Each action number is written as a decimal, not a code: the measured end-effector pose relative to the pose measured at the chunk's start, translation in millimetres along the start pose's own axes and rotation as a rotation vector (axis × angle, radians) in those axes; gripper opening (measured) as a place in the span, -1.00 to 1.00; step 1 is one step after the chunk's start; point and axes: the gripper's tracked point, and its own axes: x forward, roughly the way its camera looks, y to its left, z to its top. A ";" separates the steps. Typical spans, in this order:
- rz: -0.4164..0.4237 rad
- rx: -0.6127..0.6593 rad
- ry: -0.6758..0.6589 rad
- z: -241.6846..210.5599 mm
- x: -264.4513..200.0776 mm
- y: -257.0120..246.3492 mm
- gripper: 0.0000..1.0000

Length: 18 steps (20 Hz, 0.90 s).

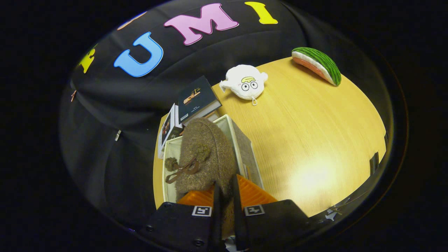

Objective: Open the storage box then place both shoes into the box .Put the left shoe in first, then the right shoe, with the right side of both shoes facing outward in a uniform manner.

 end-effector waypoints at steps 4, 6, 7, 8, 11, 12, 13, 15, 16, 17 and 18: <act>0.088 -0.002 -0.025 17.6 -11.8 17.3 1.00; 0.096 -0.055 -0.068 28.5 -23.4 20.1 0.97; 0.099 -0.084 -0.096 34.2 -30.5 19.6 0.97; 0.099 -0.120 -0.134 42.3 -37.6 17.5 0.97; 0.028 -0.275 -0.266 67.2 -58.7 -9.8 0.96; 0.015 -0.312 -0.302 75.5 -68.8 -15.5 0.96; 0.008 -0.336 -0.336 82.0 -78.7 -21.2 0.96; -0.016 -0.362 -0.404 99.0 -96.8 -38.0 0.97; -0.042 -0.374 -0.427 105.7 -101.9 -50.9 0.97; -0.059 -0.385 -0.459 113.2 -110.2 -60.8 0.97; -0.067 -0.389 -0.491 123.4 -121.0 -67.5 0.97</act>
